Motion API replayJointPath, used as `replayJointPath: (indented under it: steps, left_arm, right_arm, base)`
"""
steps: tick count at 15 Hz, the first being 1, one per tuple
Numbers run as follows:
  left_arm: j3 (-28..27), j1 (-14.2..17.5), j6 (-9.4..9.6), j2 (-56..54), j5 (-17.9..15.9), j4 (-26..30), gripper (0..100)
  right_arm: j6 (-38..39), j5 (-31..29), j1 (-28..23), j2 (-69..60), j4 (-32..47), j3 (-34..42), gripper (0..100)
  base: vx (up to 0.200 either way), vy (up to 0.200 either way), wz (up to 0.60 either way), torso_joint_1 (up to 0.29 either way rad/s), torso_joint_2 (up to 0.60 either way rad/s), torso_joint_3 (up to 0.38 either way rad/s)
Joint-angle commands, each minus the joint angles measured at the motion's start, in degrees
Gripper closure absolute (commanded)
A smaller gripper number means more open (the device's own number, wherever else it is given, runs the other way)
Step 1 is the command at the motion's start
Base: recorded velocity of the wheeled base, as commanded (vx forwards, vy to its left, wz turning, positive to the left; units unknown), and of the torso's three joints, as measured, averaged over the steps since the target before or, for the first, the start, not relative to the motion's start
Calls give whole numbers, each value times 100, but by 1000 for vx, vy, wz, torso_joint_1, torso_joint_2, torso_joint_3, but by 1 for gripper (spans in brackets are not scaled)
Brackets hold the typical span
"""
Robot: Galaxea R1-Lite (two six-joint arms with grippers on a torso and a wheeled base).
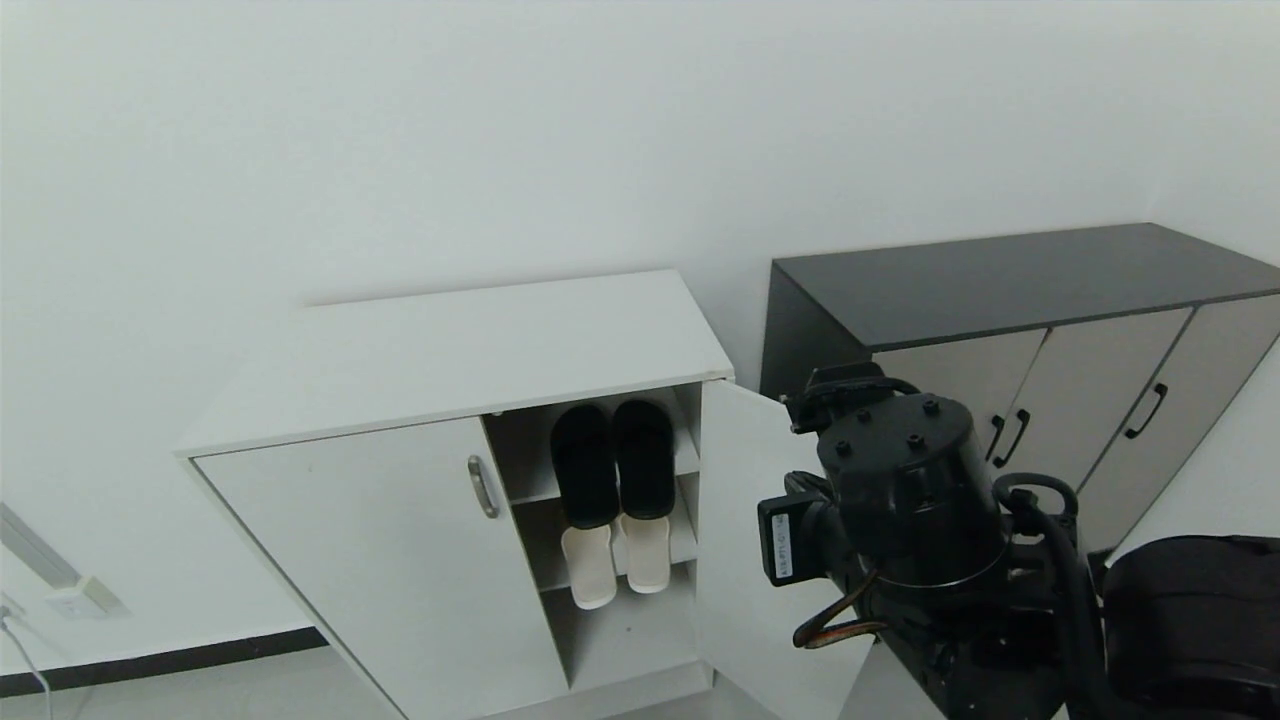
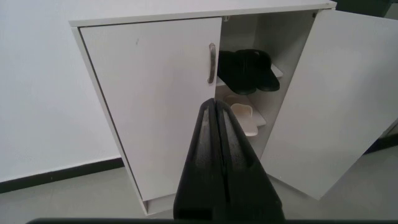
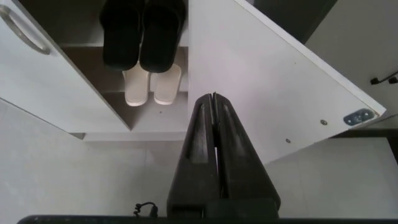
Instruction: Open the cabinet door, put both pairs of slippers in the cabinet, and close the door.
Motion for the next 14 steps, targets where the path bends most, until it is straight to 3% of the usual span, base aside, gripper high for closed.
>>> replayJointPath:
  steps: [1, 6, 11, 14]
  left_arm:
    - [0, -6, 4, 7, 2, -1, 100]
    - [0, 3, -4, 7, 2, -1, 100]
    - [0, 3, -4, 7, 2, -1, 100]
    - [0, 3, -4, 7, 2, -1, 100]
  right_arm:
    - [-17, -1, -1, 9, -10, -1, 100]
    - [-34, -1, -1, 26, -19, -1, 100]
    - [-34, -1, -10, 9, -10, -1, 100]
    - [-78, -1, -63, 9, -10, -1, 100]
  base:
    - [-200, 0, 0, -2, 2, 2]
    - [-200, 0, 0, 0, 2, 2]
    - [0, 0, 0, 0, 0, 0]
    - [0, 0, 0, 175, -370, -212]
